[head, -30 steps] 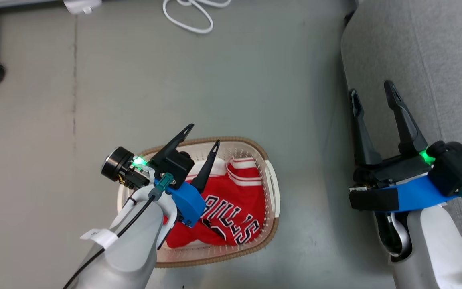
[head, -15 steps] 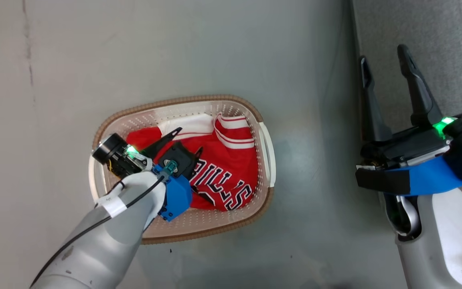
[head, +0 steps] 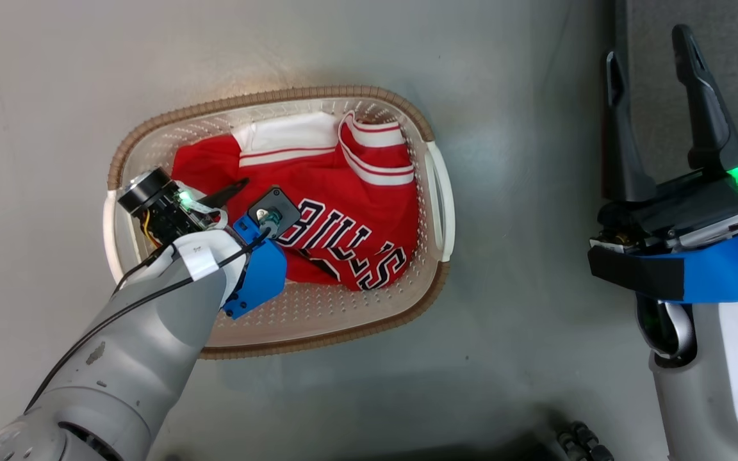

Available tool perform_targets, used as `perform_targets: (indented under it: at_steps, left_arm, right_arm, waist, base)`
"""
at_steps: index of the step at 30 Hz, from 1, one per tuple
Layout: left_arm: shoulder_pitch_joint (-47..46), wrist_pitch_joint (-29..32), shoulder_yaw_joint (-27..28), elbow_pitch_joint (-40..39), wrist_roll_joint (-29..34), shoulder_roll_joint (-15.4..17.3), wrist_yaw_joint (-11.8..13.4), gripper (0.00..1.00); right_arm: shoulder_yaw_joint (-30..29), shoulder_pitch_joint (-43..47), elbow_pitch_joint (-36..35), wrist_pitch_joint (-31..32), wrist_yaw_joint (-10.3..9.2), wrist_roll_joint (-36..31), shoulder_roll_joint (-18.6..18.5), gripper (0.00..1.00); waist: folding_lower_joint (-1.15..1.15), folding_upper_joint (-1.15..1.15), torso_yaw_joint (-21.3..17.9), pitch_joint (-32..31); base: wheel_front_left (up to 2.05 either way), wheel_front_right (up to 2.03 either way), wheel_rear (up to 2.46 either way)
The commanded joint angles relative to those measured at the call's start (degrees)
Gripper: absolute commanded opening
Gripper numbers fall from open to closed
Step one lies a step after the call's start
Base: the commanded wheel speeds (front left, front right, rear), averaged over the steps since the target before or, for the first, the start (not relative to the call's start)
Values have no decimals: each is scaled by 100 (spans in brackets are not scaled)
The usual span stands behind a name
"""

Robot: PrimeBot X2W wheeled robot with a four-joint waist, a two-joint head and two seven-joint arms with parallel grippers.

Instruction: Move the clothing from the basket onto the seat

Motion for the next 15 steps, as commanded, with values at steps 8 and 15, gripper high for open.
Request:
perform_targets:
  at_steps: [8,15]
  left_arm:
    - [-389,628,-180,92,-112,73,-1,100]
    - [-517,918,-331,110,-171,57,-1,100]
  right_arm:
    - [-68,-109,-257,-18,3,-108,-58,100]
    - [-116,-41,-456,-18,3,-130,-77,100]
  waist:
    - [-1,0,69,515]
    - [-1,0,57,800]
  base:
    - [0,0,0]
    - [0,0,0]
